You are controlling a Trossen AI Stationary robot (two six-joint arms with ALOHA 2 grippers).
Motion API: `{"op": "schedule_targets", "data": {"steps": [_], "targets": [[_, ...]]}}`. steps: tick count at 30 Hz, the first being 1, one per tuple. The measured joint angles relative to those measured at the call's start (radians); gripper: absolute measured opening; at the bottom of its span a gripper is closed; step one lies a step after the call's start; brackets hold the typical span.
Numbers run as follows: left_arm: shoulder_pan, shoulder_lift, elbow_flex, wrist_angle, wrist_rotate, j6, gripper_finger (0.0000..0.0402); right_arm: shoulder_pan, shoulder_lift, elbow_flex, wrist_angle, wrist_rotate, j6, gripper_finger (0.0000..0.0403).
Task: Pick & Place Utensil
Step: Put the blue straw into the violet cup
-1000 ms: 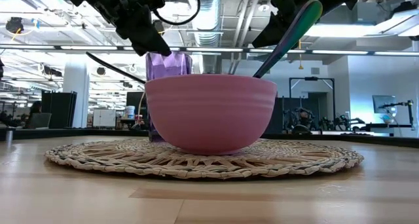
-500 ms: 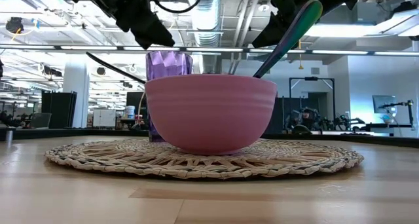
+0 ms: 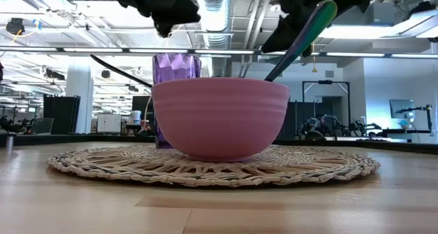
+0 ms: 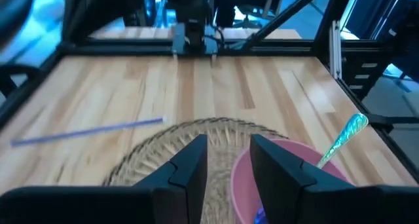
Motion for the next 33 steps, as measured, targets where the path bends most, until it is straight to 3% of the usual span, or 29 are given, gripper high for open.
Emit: {"op": "schedule_targets", "data": {"steps": [9, 22, 33], "targets": [[0.0, 0.0, 0.0, 0.033, 0.0, 0.039, 0.0118, -0.048, 0.121, 0.016, 0.032, 0.001, 0.002, 0.0023], [0.001, 0.0, 0.0, 0.037, 0.0, 0.039, 0.0118, -0.114, 0.279, 0.077, 0.028, 0.007, -0.048, 0.0108], [0.001, 0.0, 0.0, 0.037, 0.0, 0.039, 0.0118, -0.196, 0.363, 0.081, 0.021, 0.01, -0.01, 0.0146]]}}
